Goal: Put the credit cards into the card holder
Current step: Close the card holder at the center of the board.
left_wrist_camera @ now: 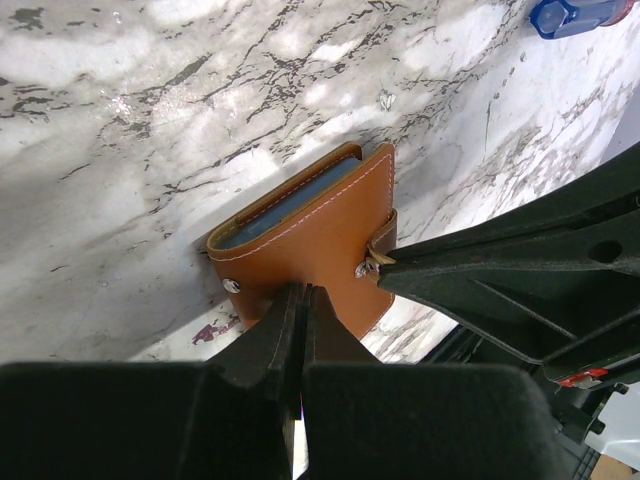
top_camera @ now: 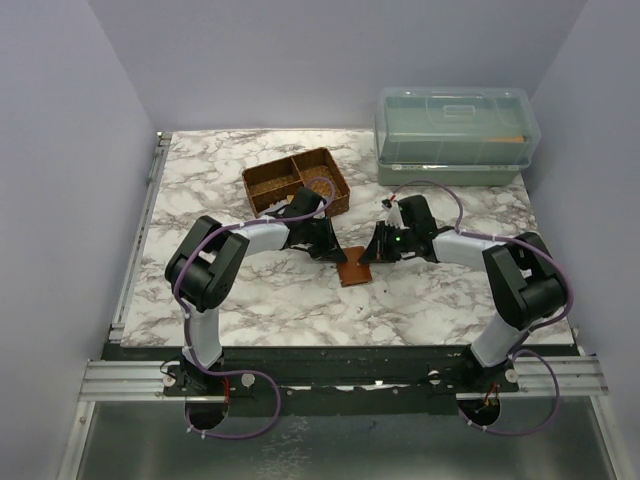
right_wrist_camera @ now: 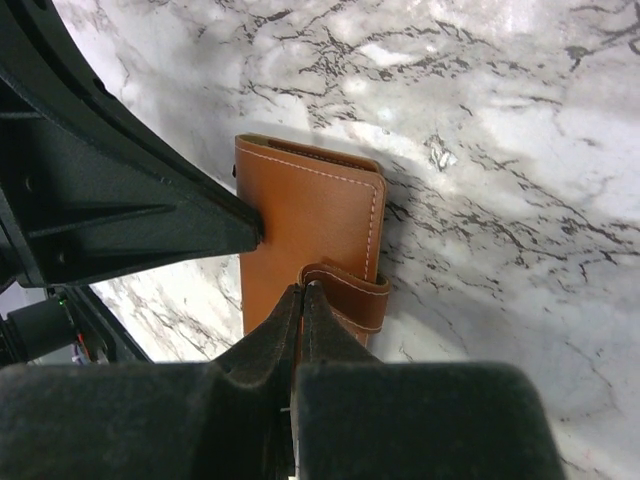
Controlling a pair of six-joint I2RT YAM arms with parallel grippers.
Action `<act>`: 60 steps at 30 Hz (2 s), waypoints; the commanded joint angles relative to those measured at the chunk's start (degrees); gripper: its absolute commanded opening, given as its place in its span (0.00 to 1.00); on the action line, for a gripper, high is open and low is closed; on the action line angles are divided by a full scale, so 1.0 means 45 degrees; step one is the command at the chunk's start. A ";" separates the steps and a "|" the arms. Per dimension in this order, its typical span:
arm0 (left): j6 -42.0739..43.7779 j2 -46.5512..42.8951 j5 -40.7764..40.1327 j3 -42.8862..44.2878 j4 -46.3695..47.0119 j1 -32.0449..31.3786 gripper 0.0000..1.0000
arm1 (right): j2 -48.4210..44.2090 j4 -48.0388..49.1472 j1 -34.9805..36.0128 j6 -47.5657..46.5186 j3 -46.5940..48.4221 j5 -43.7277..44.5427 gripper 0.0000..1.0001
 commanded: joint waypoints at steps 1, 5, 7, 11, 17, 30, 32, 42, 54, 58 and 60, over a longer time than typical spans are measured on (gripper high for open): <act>0.0266 0.0176 -0.0262 -0.0245 -0.0391 -0.0158 0.00 | -0.0268 -0.0718 0.0001 0.0000 -0.0561 0.0700 0.00; 0.0266 0.0184 -0.0244 -0.0250 -0.0391 -0.0158 0.00 | -0.0199 -0.0726 0.0015 -0.0089 -0.0610 0.0582 0.00; 0.0266 0.0161 -0.0238 -0.0250 -0.0391 -0.0158 0.00 | -0.0166 -0.0716 0.0011 -0.0269 -0.0558 0.0524 0.00; 0.0272 0.0146 -0.0242 -0.0235 -0.0391 -0.0158 0.00 | 0.0341 -0.0743 0.0196 -0.0455 -0.0201 0.0105 0.00; 0.0265 0.0088 -0.0260 -0.0249 -0.0391 -0.0166 0.00 | 0.0522 -0.0945 0.0468 -0.0462 -0.0126 0.0352 0.00; 0.0251 0.0090 -0.0241 -0.0210 -0.0391 -0.0158 0.00 | 0.0755 -0.3331 0.1494 -0.0791 0.0782 0.2829 0.00; 0.0270 0.0069 -0.0242 -0.0211 -0.0391 -0.0158 0.00 | 0.0884 -0.3737 0.1776 -0.0808 0.1017 0.3298 0.00; 0.0266 0.0071 -0.0242 -0.0279 -0.0391 -0.0148 0.00 | -0.0253 -0.2142 0.1147 0.0068 -0.0134 0.2039 0.00; 0.0275 -0.0028 -0.0223 -0.0284 -0.0391 -0.0161 0.00 | 0.0058 -0.0323 0.0292 -0.0007 -0.0937 -0.1412 0.00; 0.0257 -0.0011 -0.0152 -0.0234 -0.0391 -0.0158 0.00 | 0.0193 -0.0555 0.0290 -0.0134 -0.0740 -0.0947 0.00; 0.0249 0.0009 -0.0126 -0.0178 -0.0391 -0.0158 0.00 | 0.0369 -0.0782 0.0304 -0.0089 -0.0503 -0.0462 0.00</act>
